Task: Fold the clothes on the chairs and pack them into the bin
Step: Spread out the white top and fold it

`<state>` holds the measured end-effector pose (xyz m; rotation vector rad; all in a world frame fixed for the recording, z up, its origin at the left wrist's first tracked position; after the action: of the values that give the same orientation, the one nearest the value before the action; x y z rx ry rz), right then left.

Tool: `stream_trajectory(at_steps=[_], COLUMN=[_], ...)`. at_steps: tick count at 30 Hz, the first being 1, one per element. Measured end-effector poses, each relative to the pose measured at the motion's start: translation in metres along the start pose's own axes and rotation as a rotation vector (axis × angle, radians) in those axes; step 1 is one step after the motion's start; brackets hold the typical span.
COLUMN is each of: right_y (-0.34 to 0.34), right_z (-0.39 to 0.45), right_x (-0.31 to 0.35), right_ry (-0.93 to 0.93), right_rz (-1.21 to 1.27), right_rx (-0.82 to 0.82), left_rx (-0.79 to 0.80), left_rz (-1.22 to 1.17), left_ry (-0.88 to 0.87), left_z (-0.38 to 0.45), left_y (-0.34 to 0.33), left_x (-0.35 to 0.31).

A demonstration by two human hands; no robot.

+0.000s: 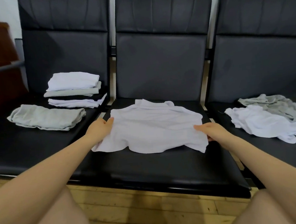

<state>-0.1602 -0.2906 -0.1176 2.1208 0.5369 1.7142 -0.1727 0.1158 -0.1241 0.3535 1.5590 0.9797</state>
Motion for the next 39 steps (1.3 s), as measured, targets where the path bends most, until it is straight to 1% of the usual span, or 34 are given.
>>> stream_trajectory(at_steps=[2, 4, 6, 7, 9, 11, 12, 13, 14, 17, 19, 21, 22, 23, 24, 26, 29, 30, 32, 36, 37, 39], right_y=[-0.001, 0.002, 0.003, 0.004, 0.001, -0.004, -0.008, -0.013, -0.017, -0.014, -0.002, 0.017, 0.025, 0.032, 0.037, 0.045, 0.048, 0.048, 0.048, 0.048, 0.047, 0.041], right_z=[-0.011, -0.02, -0.029, -0.031, -0.039, -0.044, -0.045, -0.048, -0.05, -0.049, -0.048, -0.052, -0.056, -0.059, -0.061, -0.068, -0.074, -0.076, -0.076, -0.076, -0.076, -0.078], right_x=[-0.001, -0.005, -0.008, -0.01, -0.012, -0.012, -0.011, -0.008, -0.003, 0.018, 0.033, 0.044, 0.047, 0.047, 0.045, 0.038, 0.024, 0.019, 0.013, 0.012, 0.011, 0.012], right_ry=[0.037, 0.053, 0.064, 0.071, 0.095, 0.145, 0.166, 0.178, 0.168, 0.007, -0.034, -0.016, -0.015, -0.019, -0.025, -0.054, -0.109, -0.117, -0.127, -0.104, -0.126, -0.177], right_rz=[-0.125, -0.217, -0.298, -0.304, -0.273, -0.25, -0.223, -0.149, -0.018, 0.518, 0.846, 1.034, 1.068, 1.068, 1.046, 0.976, 0.781, 0.712, 0.604, 0.518, 0.539, 0.652], right_rx=[0.063, 0.035, -0.005, -0.008, -0.02, -0.082, -0.123, -0.151, -0.171, -0.22, -0.185, -0.164, -0.154, -0.124, -0.088, -0.052, -0.096, -0.131, -0.178, -0.321, -0.35, -0.332], left_rx=[0.05, 0.12, 0.168, 0.193, 0.228, 0.239, 0.222, 0.184, 0.138, 0.002, -0.083, -0.108, -0.088, -0.066, -0.057, -0.066, -0.113, -0.114, -0.099, -0.072, -0.07, -0.08], left_rz=[0.043, 0.16, 0.311, 0.344, 0.31, 0.253, 0.209, 0.153, 0.08, -0.221, -0.493, -0.81, -0.977, -1.092, -1.099, -0.896, -0.582, -0.539, -0.537, -0.531, -0.507, -0.379], left_ry=[0.063, 0.08, 0.028, -0.011, -0.121, -0.232, -0.257, -0.256, -0.236, -0.139, -0.046, 0.072, 0.142, 0.202, 0.244, 0.297, 0.235, 0.206, 0.183, 0.155, 0.151, 0.111], left_z=[-0.005, -0.014, -0.023, -0.027, -0.039, -0.049, -0.053, -0.057, -0.06, -0.065, -0.065, -0.065, -0.066, -0.067, -0.068, -0.072, -0.07, -0.07, -0.07, -0.072, -0.072, -0.073], left_y=[0.005, 0.011, 0.015, 0.015, 0.015, 0.013, 0.01, 0.009, 0.008, 0.021, 0.039, 0.055, 0.059, 0.062, 0.064, 0.069, 0.073, 0.072, 0.071, 0.07, 0.069, 0.064], left_x=[0.007, 0.012, 0.012, 0.011, 0.011, 0.009, 0.006, 0.003, -0.001, -0.023, -0.035, -0.04, -0.041, -0.041, -0.041, -0.038, -0.024, -0.019, -0.012, -0.007, -0.008, -0.011])
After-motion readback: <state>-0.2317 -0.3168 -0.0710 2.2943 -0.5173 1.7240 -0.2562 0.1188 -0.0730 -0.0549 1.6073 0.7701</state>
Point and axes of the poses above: each hand's wrist, its own z-axis towards the middle knuckle, its own y-axis out of the back of the hand, x = y × z, the point moved 3 cm from there along z, towards the middle knuckle, and after that the axes turned 1 degree about -x, right-handed, at the moved point
